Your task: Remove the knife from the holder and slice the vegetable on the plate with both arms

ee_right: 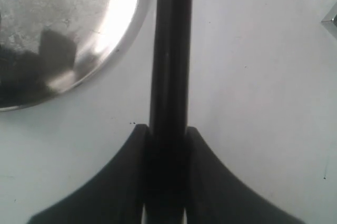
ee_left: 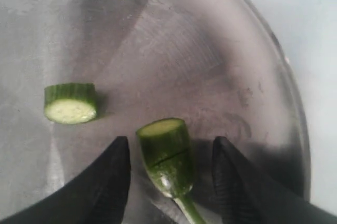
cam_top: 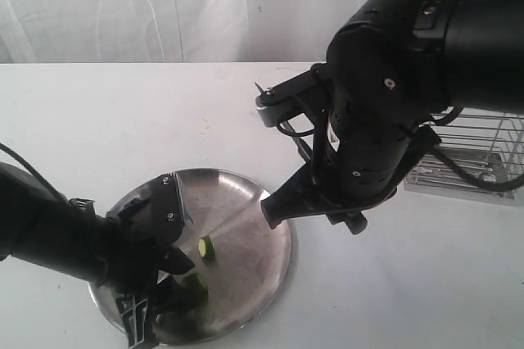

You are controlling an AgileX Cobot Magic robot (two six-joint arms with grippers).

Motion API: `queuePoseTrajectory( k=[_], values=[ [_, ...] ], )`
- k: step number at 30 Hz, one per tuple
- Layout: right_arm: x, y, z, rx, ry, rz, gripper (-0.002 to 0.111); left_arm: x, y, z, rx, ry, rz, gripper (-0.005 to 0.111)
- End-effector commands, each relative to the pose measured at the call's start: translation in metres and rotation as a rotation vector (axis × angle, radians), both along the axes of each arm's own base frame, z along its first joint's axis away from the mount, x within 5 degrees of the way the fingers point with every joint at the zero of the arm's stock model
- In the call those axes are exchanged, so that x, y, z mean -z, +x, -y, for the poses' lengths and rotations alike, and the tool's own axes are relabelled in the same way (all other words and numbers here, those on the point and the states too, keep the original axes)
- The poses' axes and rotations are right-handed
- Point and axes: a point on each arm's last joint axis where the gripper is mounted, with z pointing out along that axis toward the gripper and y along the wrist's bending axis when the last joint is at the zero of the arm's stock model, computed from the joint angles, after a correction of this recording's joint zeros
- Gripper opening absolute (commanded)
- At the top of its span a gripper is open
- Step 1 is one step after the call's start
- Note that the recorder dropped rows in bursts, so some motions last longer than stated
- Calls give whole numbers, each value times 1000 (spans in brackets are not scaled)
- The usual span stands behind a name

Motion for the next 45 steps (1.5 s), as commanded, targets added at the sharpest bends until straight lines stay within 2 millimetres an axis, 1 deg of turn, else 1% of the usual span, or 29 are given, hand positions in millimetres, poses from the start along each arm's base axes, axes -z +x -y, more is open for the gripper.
queuePoseTrajectory(
  k=[1,4,6,8,12,13,15,17,20,25,30,31,33,34,35,36,37,38,40,41,43,45],
  values=[
    [1,1,3,-12,8,25,0,5,4,2,-17,8,-8,52],
    [1,2,1,-19,25,40,0,10,6,1,-28,31,-14,52],
    [0,3,0,-22,35,48,0,12,6,1,-31,37,-18,49],
    [0,4,0,-24,42,54,0,12,9,0,-46,47,-6,39],
    [1,4,0,-25,40,54,0,-2,25,-2,-176,46,47,5],
    [1,4,0,-25,40,54,0,-7,30,-3,-223,49,71,0],
    [2,3,0,-26,39,54,0,-12,36,-6,-276,69,110,0],
    [4,3,0,-29,44,57,0,-12,38,-7,-258,88,134,0],
    [5,3,-1,-33,55,63,0,-4,38,-6,-215,112,125,0],
    [6,3,-1,-33,58,60,0,18,39,-6,-186,165,75,0],
    [7,2,0,-29,46,49,0,21,39,-7,-188,180,76,0],
    [7,2,0,-29,46,49,0,21,40,-7,-191,183,79,2],
    [7,2,0,-29,46,49,0,21,40,-8,-198,188,83,11],
    [7,2,0,-28,47,48,0,21,40,-8,-201,188,82,27],
    [7,2,0,-28,47,48,0,21,40,-8,-201,188,82,34],
    [7,2,0,-28,49,47,0,21,40,-8,-217,180,74,50],
    [7,2,0,-28,49,47,0,21,40,-8,-227,176,69,56],
    [7,2,0,-28,49,47,0,21,41,-9,-251,173,64,66],
    [7,2,0,-28,49,47,0,17,42,-10,-280,169,75,71],
    [7,2,0,-28,49,47,0,11,43,-9,-287,154,86,71],
    [7,2,0,-28,49,47,0,-22,47,-8,-359,60,155,71],
    [7,2,0,-46,45,44,0,-60,45,-16,-421,22,283,71]
  ],
)
